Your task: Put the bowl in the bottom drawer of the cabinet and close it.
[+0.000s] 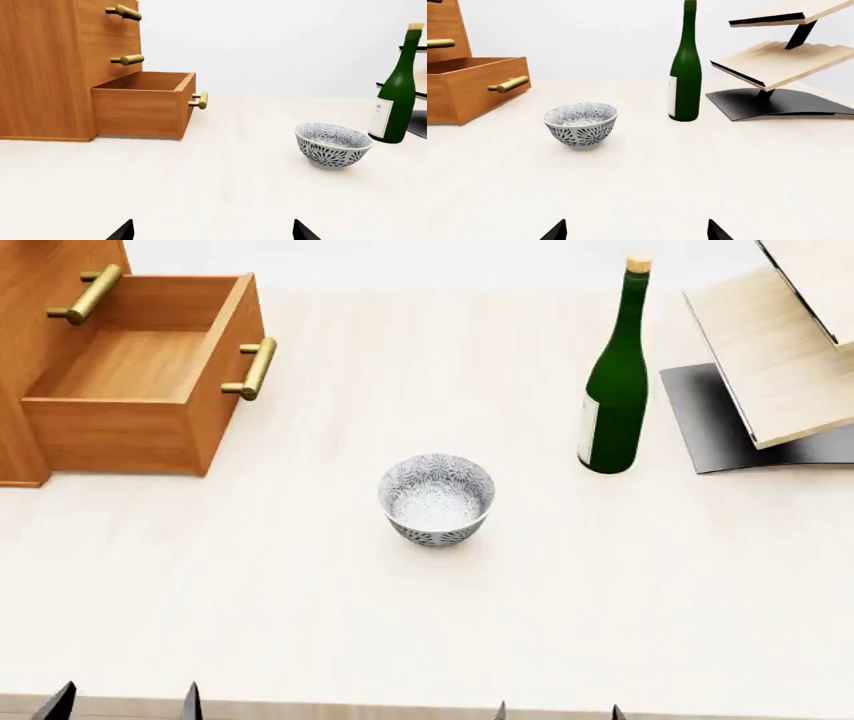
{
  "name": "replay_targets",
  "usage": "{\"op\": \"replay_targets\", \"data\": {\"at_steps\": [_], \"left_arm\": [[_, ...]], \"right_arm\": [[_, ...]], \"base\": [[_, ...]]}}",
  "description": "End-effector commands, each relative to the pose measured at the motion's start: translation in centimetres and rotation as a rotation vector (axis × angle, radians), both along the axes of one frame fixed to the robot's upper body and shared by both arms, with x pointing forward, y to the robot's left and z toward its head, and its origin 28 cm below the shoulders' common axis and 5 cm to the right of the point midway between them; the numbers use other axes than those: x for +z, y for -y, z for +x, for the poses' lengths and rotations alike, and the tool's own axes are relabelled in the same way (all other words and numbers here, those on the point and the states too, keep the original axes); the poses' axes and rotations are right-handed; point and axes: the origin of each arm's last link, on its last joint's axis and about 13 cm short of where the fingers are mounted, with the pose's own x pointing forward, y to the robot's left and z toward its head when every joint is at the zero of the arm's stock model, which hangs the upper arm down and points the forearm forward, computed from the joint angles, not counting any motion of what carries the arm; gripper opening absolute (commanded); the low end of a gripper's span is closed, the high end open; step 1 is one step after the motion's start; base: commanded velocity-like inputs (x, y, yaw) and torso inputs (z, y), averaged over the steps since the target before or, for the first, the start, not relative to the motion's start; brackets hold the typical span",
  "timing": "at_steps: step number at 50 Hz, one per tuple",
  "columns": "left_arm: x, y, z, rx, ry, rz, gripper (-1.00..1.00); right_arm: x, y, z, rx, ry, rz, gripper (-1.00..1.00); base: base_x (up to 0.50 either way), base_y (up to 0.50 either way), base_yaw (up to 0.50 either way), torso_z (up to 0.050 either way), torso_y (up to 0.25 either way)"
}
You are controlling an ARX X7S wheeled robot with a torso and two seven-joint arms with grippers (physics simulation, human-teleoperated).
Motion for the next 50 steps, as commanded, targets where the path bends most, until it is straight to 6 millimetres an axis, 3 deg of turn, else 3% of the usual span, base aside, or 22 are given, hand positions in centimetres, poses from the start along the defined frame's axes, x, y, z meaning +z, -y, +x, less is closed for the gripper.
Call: {"op": "replay_targets", "data": {"at_steps": [1,5,8,19,28,34,50], "left_arm": [[3.2,-0.1,-1.7,-0.008,0.073,-0.017,1.0],[4.2,-0.1,-3.6,-0.009,0.094,-0.014,1.0],[4.2,0.0,-4.8,-0.035,0.104,0.052,1.0],[4.1,0.3,-8.2,-0.046,0.112,0.046,1.0],[2.4,0.0,-10.1,-0.013,0.095,0.031,1.0],[0.9,-0.2,-10.4,-0.003,0.067,0.038,1.0],[1.0,-0.3,-10.6,-0.028,0.087,0.004,1.0]], "right_arm": [[2.0,0.4,0.0,-0.009,-0.039,0.039,1.0],[3.9,0.6,0.2,0.006,-0.041,0.013,1.0],[5.5,0.6,0.2,0.039,-0.035,-0.009,1.0],[11.3,0.1,0.1,0.141,0.037,-0.014,1.0],[15.1,0.4,1.4,0.139,0.089,-0.01,1.0],[17.0,0.6,1.8,0.141,0.125,-0.007,1.0],[18.7,0.5,2.4,0.128,0.159,-0.017,1.0]], "base": [[0.0,0.0,0.0,0.0,0.0],[0.0,0.0,0.0,0.0,0.0],[0.0,0.0,0.0,0.0,0.0],[0.0,0.0,0.0,0.0,0.0],[0.0,0.0,0.0,0.0,0.0],[0.0,0.0,0.0,0.0,0.0],[0.0,0.0,0.0,0.0,0.0]]}}
